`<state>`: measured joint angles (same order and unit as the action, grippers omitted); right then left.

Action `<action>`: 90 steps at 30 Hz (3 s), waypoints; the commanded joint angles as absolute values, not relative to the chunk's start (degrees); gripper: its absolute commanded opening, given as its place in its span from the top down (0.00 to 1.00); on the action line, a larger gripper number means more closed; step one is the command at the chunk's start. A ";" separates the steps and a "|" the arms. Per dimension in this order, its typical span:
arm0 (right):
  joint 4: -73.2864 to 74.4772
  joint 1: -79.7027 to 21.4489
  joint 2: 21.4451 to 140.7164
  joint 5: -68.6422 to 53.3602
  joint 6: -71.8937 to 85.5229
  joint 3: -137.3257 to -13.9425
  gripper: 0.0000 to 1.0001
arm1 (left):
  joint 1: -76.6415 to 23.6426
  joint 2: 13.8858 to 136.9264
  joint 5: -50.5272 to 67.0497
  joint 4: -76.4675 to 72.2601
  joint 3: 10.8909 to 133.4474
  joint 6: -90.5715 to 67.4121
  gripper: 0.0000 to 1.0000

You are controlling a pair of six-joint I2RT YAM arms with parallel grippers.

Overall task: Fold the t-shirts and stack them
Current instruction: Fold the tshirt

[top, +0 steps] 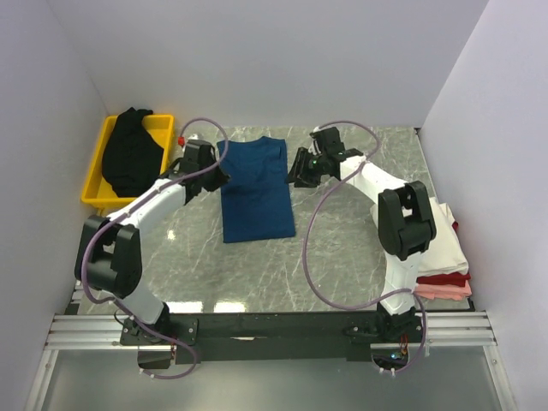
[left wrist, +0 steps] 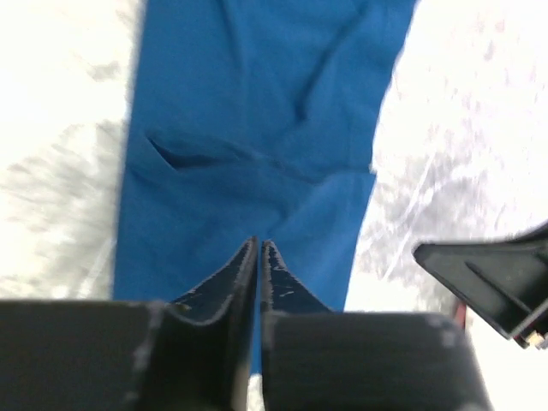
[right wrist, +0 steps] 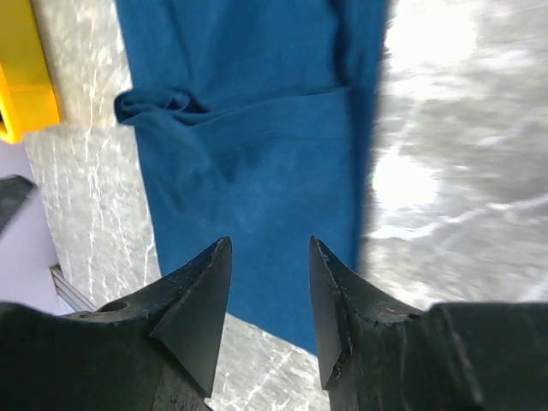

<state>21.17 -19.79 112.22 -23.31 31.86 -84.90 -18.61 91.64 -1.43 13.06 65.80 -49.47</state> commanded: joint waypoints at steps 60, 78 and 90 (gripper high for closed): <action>3.26 -12.65 107.06 -32.35 43.95 -70.61 0.60 | -16.17 95.65 8.80 9.84 66.99 -52.11 0.80; -1.74 -19.51 94.83 -21.45 39.29 -45.97 0.55 | -22.68 74.27 3.43 3.87 36.31 -60.29 0.58; -2.64 -23.46 97.47 -20.13 39.99 -46.06 0.55 | -22.68 77.16 3.25 0.44 32.43 -61.00 0.57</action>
<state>-0.91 -22.28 97.30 -22.00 40.62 -46.37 -22.63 76.20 4.51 3.22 33.21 -60.10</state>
